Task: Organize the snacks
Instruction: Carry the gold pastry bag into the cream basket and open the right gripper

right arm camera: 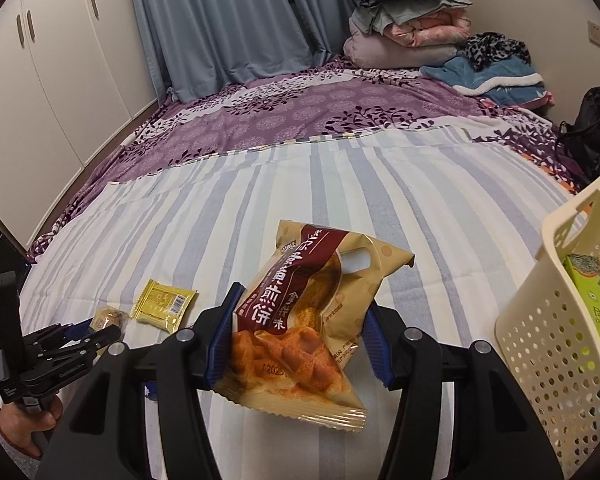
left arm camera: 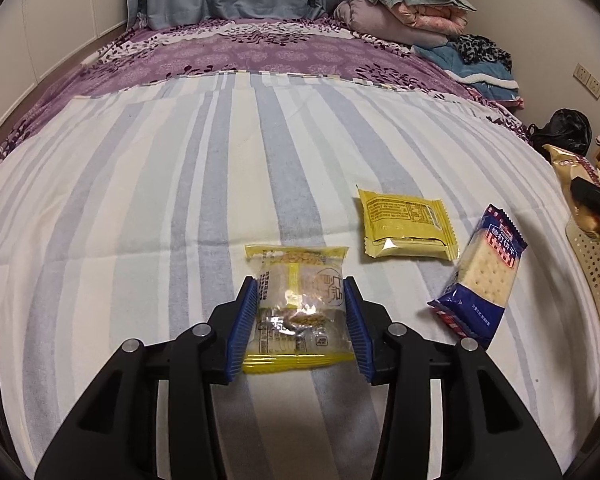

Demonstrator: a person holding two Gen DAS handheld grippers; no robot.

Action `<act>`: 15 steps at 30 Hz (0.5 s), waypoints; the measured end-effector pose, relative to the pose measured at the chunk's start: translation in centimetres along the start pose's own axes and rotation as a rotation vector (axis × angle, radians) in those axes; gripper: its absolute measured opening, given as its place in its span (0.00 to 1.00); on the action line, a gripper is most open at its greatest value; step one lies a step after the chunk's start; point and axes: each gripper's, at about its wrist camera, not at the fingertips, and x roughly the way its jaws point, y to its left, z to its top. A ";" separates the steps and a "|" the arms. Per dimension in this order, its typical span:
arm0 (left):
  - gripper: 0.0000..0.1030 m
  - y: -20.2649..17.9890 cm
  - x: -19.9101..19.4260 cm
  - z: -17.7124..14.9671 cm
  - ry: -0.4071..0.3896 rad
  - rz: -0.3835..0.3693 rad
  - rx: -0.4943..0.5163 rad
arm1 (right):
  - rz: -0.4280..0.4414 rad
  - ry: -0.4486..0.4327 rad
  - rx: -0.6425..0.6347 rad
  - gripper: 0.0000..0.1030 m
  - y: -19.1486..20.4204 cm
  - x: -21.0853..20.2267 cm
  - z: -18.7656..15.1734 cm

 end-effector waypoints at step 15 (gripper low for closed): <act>0.39 0.5 -3.2 0.2 -0.048 -0.002 -0.021 | 0.015 -0.096 0.016 0.54 -0.9 -4.8 0.5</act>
